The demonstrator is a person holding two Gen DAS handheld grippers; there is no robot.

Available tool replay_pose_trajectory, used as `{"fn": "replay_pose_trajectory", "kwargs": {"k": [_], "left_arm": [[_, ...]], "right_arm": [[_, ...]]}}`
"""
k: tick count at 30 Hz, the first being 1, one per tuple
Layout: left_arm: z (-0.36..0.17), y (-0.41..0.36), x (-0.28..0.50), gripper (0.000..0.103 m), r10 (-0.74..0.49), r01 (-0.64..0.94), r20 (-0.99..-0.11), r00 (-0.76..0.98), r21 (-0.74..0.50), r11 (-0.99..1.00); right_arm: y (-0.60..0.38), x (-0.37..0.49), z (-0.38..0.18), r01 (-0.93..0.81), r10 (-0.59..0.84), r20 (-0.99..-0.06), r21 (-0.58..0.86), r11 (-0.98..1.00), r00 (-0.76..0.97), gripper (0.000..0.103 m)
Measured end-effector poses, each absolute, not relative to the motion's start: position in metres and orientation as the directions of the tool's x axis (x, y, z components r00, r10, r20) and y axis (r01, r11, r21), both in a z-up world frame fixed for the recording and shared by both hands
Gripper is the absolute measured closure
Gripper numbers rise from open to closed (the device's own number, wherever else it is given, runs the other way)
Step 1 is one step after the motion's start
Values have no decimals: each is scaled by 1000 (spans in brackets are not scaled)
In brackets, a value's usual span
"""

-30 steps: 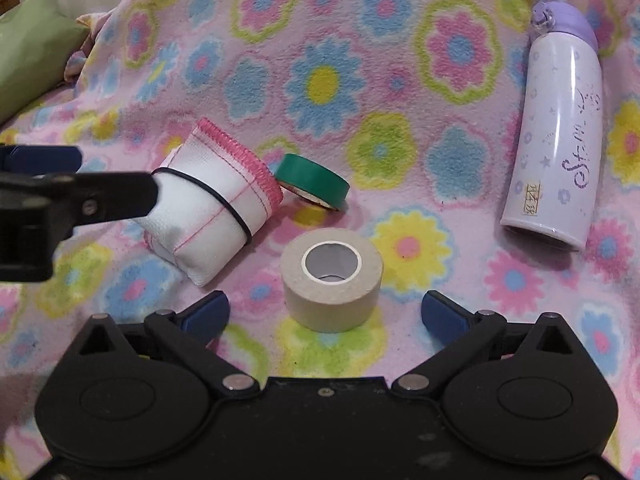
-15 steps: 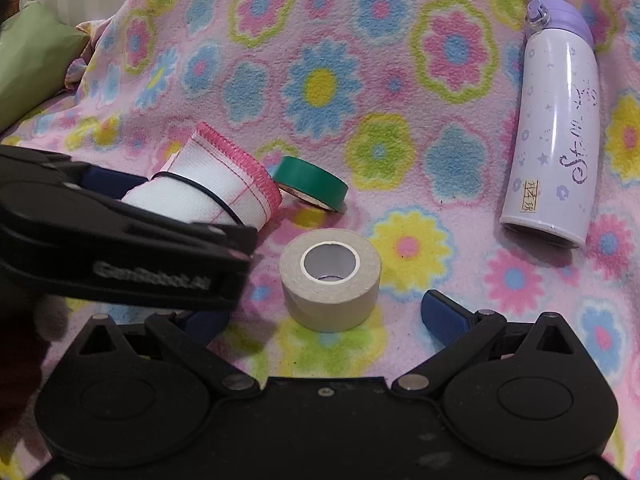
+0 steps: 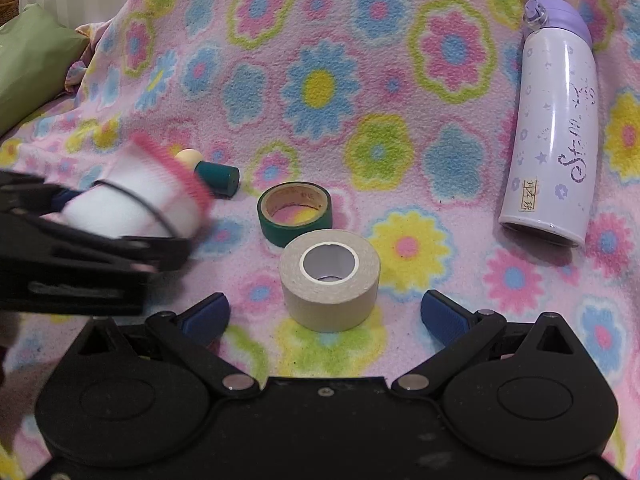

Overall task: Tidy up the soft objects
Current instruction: 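Close the left tool on the white cloth pouch and lift it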

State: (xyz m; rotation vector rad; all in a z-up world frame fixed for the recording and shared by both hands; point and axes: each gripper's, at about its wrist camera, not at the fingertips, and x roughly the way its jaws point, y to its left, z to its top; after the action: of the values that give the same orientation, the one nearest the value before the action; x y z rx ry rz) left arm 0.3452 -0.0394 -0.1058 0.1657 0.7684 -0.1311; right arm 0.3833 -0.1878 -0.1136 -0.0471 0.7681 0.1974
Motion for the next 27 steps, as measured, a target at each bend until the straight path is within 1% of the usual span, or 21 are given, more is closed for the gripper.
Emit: {"fn": "replay_pose_trajectory", "kwargs": {"k": [4, 8, 10, 13, 16, 18, 20, 23, 27], "left_arm": [[-108, -9, 343, 31, -53, 149, -698, 714, 78, 986], [-108, 11, 349, 26, -91, 128, -687, 721, 3, 992], [-108, 9, 350, 25, -83, 129, -675, 733, 19, 991], [-116, 0, 353, 21, -49, 135, -658, 751, 81, 988], [-116, 5, 355, 20, -74, 131, -654, 753, 39, 991], [-116, 11, 358, 17, -82, 114, -661, 746, 5, 993], [-118, 10, 357, 16, -78, 111, -660, 747, 8, 994], [-119, 4, 357, 11, -44, 98, -659, 751, 45, 994], [-120, 8, 361, 6, -44, 79, -672, 739, 22, 997]], "right_arm": [[-188, 383, -113, -193, 162, -694, 33, 981, 702, 0], [-189, 383, -113, -193, 162, -694, 33, 981, 701, 0], [-189, 383, -113, -193, 160, -695, 31, 981, 701, 0], [-189, 382, -113, -192, 157, -696, 28, 981, 701, 0], [-188, 382, -113, -191, 152, -698, 23, 981, 700, 0], [-188, 383, -113, -191, 153, -698, 23, 981, 699, 0], [-188, 383, -113, -192, 152, -699, 22, 981, 699, 0], [-186, 383, -114, -193, 146, -702, 13, 981, 697, 0], [-185, 385, -114, -195, 140, -706, 3, 981, 694, 0]]}}
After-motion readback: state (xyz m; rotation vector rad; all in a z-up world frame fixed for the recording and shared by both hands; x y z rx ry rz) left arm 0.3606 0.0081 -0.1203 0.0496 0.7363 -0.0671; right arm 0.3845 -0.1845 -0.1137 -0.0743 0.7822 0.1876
